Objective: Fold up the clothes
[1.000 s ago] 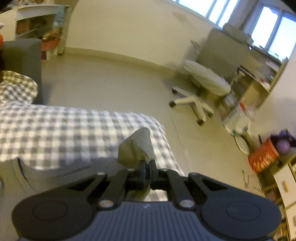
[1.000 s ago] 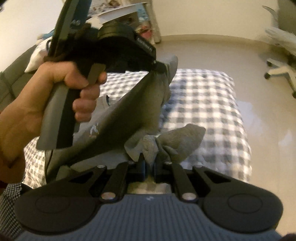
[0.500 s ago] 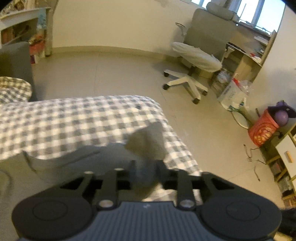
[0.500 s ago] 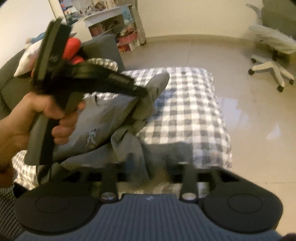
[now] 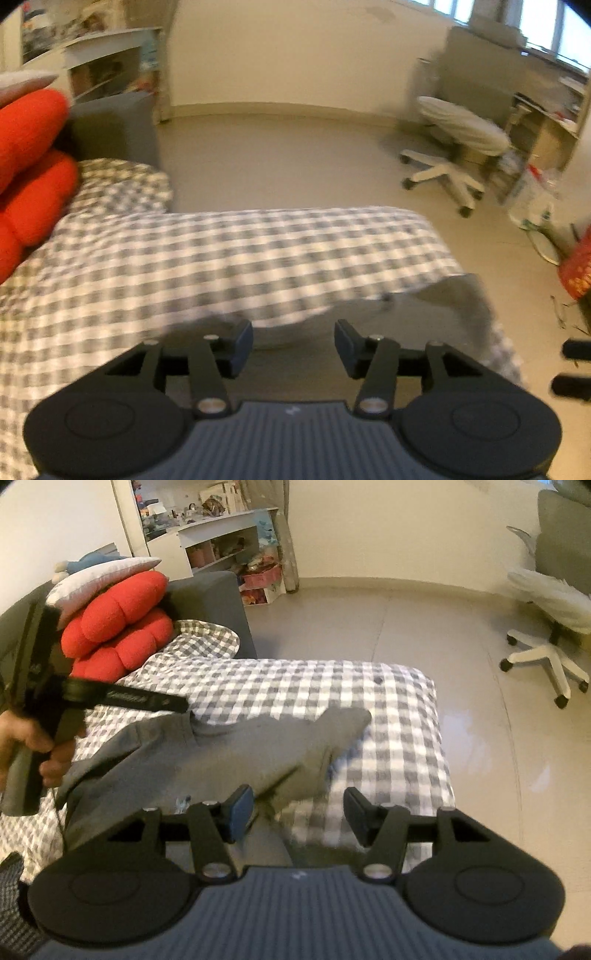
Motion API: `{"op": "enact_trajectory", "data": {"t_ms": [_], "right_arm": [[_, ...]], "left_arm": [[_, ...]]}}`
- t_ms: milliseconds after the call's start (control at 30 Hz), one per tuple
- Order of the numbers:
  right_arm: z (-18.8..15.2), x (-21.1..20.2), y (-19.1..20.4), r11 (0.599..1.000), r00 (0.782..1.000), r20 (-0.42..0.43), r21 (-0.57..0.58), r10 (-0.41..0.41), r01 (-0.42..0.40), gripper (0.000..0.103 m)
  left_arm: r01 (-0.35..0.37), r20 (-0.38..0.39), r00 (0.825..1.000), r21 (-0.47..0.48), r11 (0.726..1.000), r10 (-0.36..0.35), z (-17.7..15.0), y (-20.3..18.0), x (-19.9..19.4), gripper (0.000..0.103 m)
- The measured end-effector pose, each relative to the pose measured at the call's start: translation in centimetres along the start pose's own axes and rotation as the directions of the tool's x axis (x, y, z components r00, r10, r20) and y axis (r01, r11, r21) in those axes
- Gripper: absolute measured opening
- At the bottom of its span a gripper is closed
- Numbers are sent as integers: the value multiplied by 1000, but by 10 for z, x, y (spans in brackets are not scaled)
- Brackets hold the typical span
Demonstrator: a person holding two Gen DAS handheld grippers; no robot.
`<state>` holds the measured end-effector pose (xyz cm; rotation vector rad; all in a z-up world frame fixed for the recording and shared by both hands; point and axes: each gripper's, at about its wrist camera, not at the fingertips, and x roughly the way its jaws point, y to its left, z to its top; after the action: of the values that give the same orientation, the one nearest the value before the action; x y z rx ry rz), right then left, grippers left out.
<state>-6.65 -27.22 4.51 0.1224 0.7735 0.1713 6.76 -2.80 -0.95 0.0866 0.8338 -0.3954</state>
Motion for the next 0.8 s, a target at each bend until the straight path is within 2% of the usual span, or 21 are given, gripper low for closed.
{"op": "enact_trajectory", "data": {"t_ms": [267, 367, 567, 633, 800], "right_arm": [[32, 38, 0, 998, 1000, 14, -58, -4, 5, 58], [44, 56, -2, 997, 1000, 21, -81, -6, 7, 58], [58, 105, -10, 995, 1000, -13, -97, -10, 8, 58], [60, 119, -14, 995, 999, -30, -97, -11, 8, 58], [56, 142, -33, 997, 996, -83, -73, -43, 37, 58]], "left_arm": [[-89, -32, 996, -62, 994, 88, -4, 73, 12, 51], [-106, -48, 994, -80, 991, 102, -6, 92, 20, 51], [-97, -106, 991, -103, 990, 86, -17, 120, 42, 50], [-88, -127, 989, -118, 989, 73, -22, 128, 48, 47], [-34, -151, 988, -176, 984, 7, -34, 143, 51, 27]]}}
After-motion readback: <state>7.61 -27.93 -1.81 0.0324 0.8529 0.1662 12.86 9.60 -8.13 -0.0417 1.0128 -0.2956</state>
